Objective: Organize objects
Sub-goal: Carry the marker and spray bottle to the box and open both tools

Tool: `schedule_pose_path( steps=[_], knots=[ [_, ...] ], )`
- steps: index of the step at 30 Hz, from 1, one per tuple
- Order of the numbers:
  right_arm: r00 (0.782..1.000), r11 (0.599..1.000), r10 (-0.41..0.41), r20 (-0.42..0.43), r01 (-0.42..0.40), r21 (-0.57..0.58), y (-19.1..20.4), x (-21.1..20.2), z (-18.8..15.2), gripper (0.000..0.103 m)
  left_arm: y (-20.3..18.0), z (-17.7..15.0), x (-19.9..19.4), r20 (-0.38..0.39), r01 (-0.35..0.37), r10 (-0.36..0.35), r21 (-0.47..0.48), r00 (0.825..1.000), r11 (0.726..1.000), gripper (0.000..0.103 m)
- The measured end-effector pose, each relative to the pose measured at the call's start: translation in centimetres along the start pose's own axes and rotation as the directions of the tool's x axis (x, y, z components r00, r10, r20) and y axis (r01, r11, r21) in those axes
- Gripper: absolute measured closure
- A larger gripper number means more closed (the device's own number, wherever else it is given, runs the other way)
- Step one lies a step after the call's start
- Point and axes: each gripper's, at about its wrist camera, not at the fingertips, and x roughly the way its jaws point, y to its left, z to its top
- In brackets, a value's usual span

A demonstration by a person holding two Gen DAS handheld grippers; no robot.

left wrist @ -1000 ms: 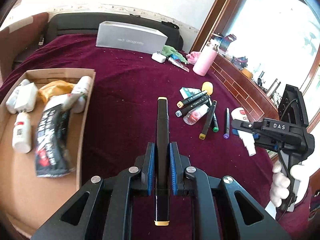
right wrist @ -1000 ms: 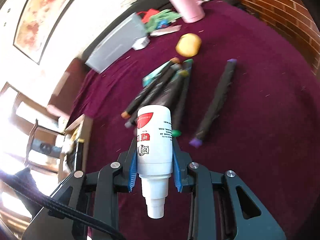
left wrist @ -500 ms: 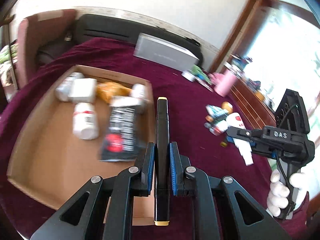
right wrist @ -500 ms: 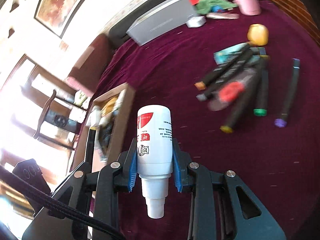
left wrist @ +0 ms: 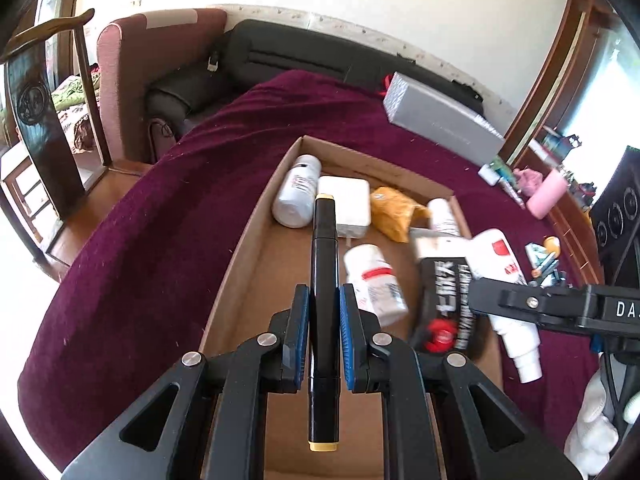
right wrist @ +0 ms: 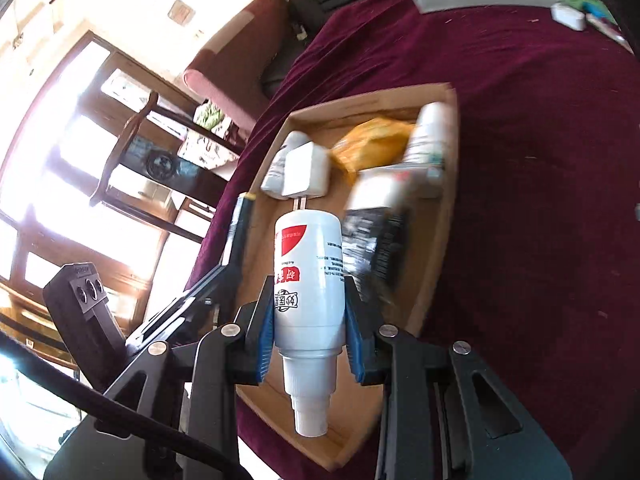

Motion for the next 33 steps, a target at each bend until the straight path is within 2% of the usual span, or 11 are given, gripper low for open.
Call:
schedule_pose_path(
  steps=[5, 9, 15, 19, 21, 23, 27, 29, 31, 33],
  knots=[
    [0.997, 0.997, -0.077, 0.001, 0.077, 0.007, 1.1, 3.4, 2.1, 0.075, 0.8, 0.4, 1.5, -0.03, -0.005, 0.005, 0.011, 1.0, 1.0, 0.091],
    [0.988, 0.988, -0.153, 0.004, 0.153, 0.011, 1.0, 5.3, 3.1, 0.075, 1.1, 0.4, 2.1, -0.041, 0.019, -0.019, 0.001, 0.999, 1.0, 0.091],
    [0.965, 0.963, -0.261, 0.032, 0.263, -0.06, 2.5, 6.4, 3.4, 0.075, 2.2, 0.2, 1.8, -0.02, 0.109, -0.11, -0.058, 0.994, 0.992, 0.091],
    [0.948, 0.944, -0.312, 0.058, 0.316, -0.095, 3.0, 6.6, 3.1, 0.075, 2.8, 0.1, 0.7, 0.012, 0.145, -0.144, -0.096, 0.989, 0.985, 0.09],
    [0.942, 0.938, -0.328, 0.066, 0.333, -0.1, 3.2, 6.8, 3.0, 0.073, 3.0, -0.1, -0.2, 0.037, 0.159, -0.156, -0.111, 0.987, 0.981, 0.081],
    [0.942, 0.936, -0.33, 0.07, 0.335, -0.106, 3.3, 6.6, 2.9, 0.069, 3.2, -0.3, -1.0, 0.06, 0.169, -0.163, -0.124, 0.985, 0.978, 0.066],
    [0.932, 0.924, -0.347, 0.107, 0.359, -0.127, 4.1, 5.7, 2.3, 0.06, 3.7, -0.7, -2.3, 0.089, 0.186, -0.175, -0.147, 0.981, 0.971, 0.061],
    [0.92, 0.91, -0.365, 0.145, 0.385, -0.151, 4.9, 5.1, 2.0, 0.056, 3.9, -0.8, -2.9, 0.097, 0.182, -0.168, -0.16, 0.981, 0.97, 0.054],
    [0.899, 0.885, -0.394, 0.193, 0.428, -0.184, 5.6, 4.2, 1.5, 0.05, 4.0, -1.0, -3.3, 0.107, 0.179, -0.162, -0.171, 0.981, 0.969, 0.054],
    [0.877, 0.861, -0.416, 0.241, 0.465, -0.207, 6.1, 3.1, 0.9, 0.048, 4.0, -1.1, -3.6, 0.11, 0.181, -0.163, -0.187, 0.981, 0.966, 0.053]
  ],
)
